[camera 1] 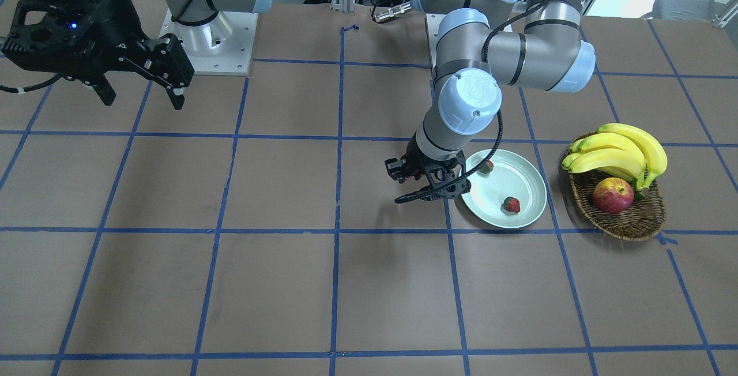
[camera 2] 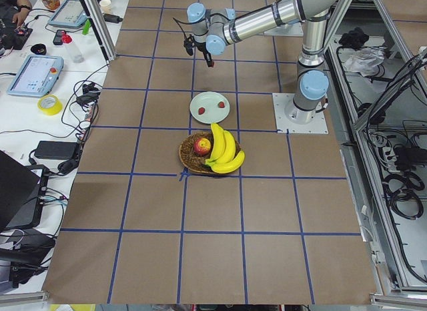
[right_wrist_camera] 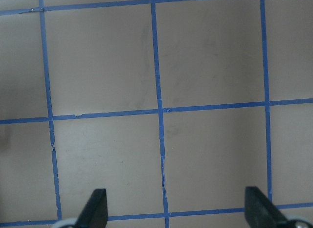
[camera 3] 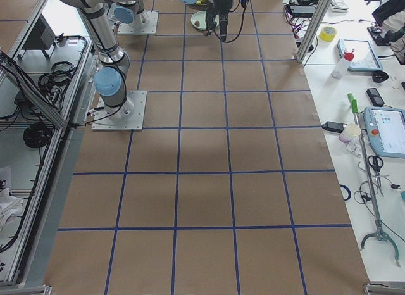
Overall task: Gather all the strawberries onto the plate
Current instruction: 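Carry the last strawberry onto the plate and release it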
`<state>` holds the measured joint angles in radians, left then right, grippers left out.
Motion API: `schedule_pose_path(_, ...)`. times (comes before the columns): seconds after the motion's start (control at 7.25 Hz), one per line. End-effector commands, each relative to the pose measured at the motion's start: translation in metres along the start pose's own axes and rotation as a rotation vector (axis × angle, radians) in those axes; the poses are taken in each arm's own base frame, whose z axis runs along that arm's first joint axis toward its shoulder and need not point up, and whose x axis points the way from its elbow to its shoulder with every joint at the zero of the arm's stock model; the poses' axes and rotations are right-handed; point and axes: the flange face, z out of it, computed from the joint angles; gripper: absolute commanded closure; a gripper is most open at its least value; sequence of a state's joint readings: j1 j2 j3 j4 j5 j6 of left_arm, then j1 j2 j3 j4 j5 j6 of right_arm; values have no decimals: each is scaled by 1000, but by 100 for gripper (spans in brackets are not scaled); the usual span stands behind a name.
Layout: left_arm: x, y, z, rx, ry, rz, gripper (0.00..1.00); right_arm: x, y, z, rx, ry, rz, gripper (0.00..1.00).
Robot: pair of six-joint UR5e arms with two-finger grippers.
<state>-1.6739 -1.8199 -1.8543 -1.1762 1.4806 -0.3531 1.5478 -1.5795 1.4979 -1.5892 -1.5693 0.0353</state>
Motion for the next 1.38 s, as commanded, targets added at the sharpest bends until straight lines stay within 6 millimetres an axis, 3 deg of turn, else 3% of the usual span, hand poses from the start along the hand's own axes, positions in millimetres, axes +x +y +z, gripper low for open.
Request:
schedule_pose_path(0.0, -78, -41, -7, 18, -105, 45, 100, 0, 0, -1, 0, 0, 0, 0)
schedule_pose_path(0.28, -127, -58, 5, -28, -100, 72, 100, 0, 0, -1, 0, 0, 0, 0)
schedule_pose_path(0.41, -141, -65, 13, -47, -107, 60, 100, 0, 0, -1, 0, 0, 0, 0)
schedule_pose_path(0.69, -147, -63, 24, -75, -107, 97, 100, 0, 0, 0, -2, 0, 0, 0)
schedule_pose_path(0.83, -154, -65, 23, -74, -98, 78, 6, 0, 0, 1, -3, 0, 0, 0)
schedule_pose_path(0.97, -153, -68, 19, -68, -98, 77, 0, 0, 0, 0, -2, 0, 0, 0)
schedule_pose_path(1.24, -148, -73, -23, -12, -87, 83, 0, 0, 0, 1, -3, -1, 0, 0)
